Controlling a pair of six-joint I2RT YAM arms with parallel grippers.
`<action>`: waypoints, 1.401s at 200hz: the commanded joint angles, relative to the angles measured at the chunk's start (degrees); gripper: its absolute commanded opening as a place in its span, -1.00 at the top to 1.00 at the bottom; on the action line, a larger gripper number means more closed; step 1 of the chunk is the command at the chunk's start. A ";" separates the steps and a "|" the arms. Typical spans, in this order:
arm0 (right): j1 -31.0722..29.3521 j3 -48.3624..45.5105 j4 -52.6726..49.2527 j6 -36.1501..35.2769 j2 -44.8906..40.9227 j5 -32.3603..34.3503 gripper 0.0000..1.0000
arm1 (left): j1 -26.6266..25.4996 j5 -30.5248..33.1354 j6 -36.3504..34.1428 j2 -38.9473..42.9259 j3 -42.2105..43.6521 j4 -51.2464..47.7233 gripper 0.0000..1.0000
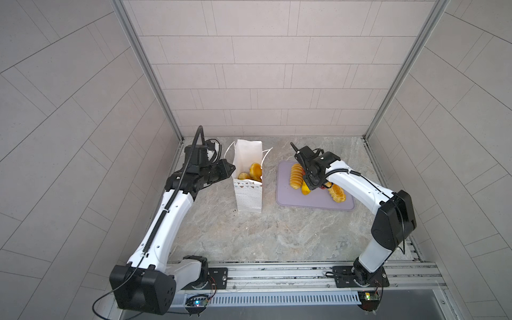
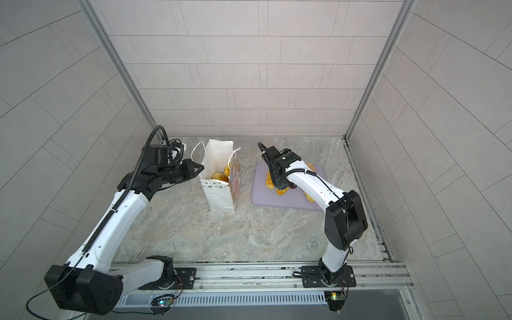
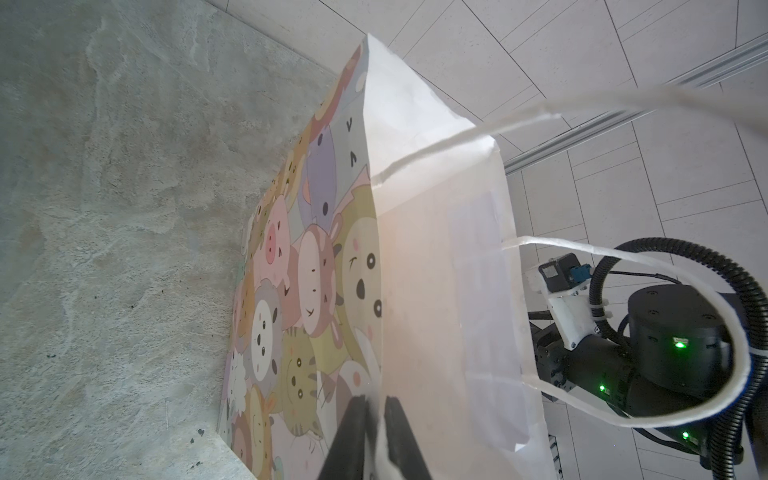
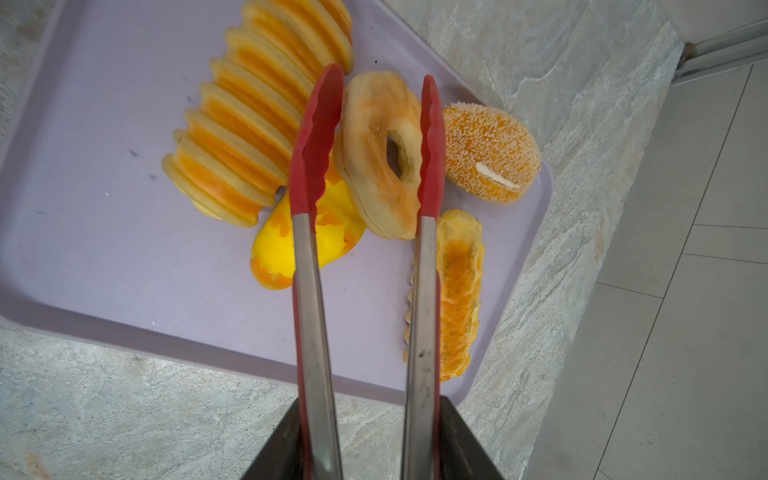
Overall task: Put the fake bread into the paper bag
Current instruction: 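Lower the open tongs around the ring donut on the tray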
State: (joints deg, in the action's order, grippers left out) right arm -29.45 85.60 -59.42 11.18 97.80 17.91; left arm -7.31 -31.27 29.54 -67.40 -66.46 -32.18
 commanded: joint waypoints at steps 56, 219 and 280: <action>0.13 0.98 -1.10 0.51 -0.89 -0.72 0.08 | -0.25 -0.50 -0.74 0.29 0.91 0.72 0.74; 0.11 0.01 0.16 0.51 0.84 2.92 0.22 | -0.25 -0.08 -0.71 0.52 0.74 0.28 0.74; 0.18 0.01 0.41 1.29 -3.53 2.08 0.40 | -0.25 0.11 -0.71 0.77 0.77 0.02 0.74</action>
State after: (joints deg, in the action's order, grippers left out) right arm -29.45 85.58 -58.96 11.64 98.21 18.68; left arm -7.31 -31.27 29.56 -67.40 -66.15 -31.57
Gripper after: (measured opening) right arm 0.308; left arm 0.133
